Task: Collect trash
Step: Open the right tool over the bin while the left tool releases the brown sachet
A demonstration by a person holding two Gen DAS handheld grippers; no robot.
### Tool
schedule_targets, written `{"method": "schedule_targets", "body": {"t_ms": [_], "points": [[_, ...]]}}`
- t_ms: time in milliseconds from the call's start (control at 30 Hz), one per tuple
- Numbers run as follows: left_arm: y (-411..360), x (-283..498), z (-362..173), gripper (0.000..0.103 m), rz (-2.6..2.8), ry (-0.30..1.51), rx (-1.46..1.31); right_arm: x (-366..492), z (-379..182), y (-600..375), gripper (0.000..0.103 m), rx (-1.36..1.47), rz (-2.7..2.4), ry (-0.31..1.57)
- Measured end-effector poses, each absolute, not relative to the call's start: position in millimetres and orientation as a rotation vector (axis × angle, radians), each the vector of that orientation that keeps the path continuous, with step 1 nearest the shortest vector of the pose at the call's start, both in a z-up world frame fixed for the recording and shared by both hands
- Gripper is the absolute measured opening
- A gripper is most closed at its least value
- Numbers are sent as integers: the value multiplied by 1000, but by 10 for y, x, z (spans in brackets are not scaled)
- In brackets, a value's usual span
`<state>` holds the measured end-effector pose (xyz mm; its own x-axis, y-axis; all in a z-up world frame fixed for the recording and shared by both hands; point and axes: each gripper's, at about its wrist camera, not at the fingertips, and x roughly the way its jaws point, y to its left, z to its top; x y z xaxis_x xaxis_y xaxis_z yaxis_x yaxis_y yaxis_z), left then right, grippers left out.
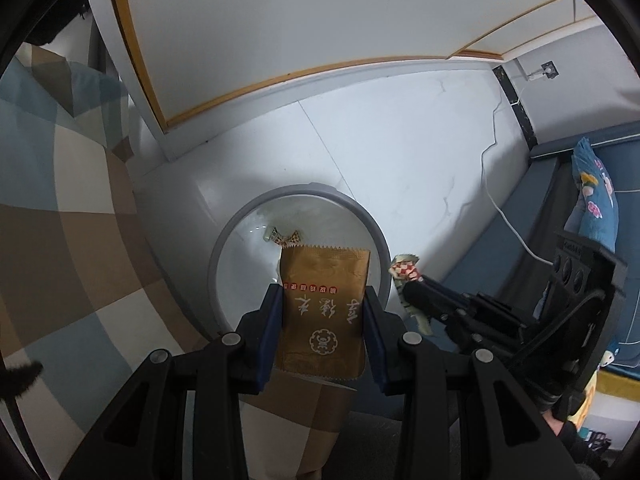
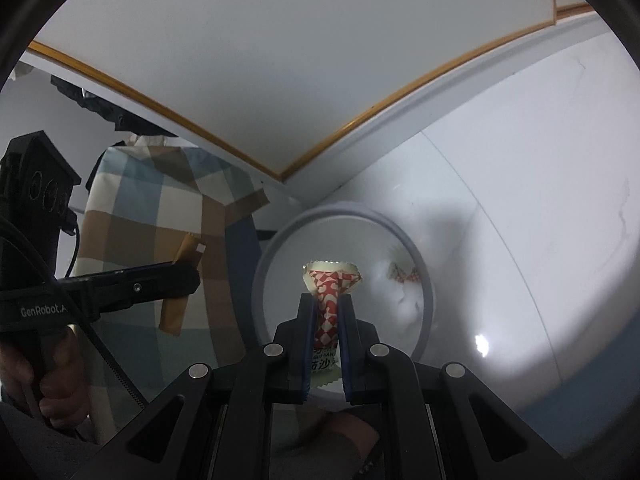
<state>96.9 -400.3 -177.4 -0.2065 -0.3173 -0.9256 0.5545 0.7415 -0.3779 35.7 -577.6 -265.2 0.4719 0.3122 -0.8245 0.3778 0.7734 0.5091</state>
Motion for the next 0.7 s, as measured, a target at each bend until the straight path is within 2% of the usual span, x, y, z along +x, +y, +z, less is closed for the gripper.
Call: {"method": "schedule_targets", "body": {"t_ms": [267, 400, 700], "points": [[-4083, 985, -1818, 33, -797, 1617, 197, 486, -2819, -5659, 14, 747, 25, 1153], [-4103, 984, -1847, 33, -794, 1628, 202, 475, -2834, -5651, 31, 757, 39, 1167], [-4114, 987, -1923, 35, -784, 1666, 215, 261, -2767, -5831, 38, 774, -40, 1147]]}}
